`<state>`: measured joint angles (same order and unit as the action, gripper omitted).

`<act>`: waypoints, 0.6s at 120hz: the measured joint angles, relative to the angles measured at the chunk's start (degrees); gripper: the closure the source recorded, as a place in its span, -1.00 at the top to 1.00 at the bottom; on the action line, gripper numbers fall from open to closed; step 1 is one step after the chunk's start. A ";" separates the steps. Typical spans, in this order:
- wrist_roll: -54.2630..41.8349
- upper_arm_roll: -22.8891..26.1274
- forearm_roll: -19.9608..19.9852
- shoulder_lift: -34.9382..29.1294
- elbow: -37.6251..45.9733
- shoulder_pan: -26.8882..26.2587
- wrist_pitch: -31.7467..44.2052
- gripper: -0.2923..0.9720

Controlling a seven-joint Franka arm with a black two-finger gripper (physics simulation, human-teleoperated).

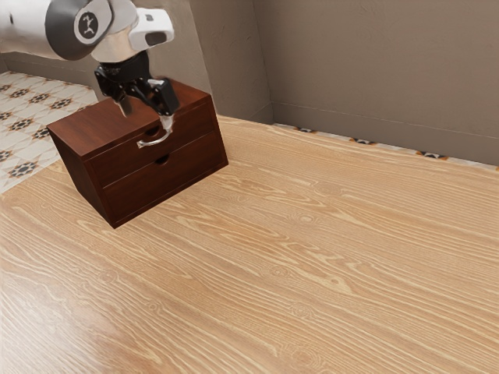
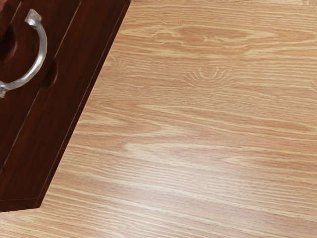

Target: Pull the drawer handle with one arm to open the drawer

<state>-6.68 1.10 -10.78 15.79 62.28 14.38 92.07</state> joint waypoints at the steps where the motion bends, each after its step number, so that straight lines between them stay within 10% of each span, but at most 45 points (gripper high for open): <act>1: -0.28 0.01 -0.04 0.34 0.01 0.24 0.52 0.54; 72: -13.87 0.06 -6.16 9.58 1.14 -0.16 15.19 0.54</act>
<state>-20.55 1.16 -16.94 25.36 63.42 14.22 107.26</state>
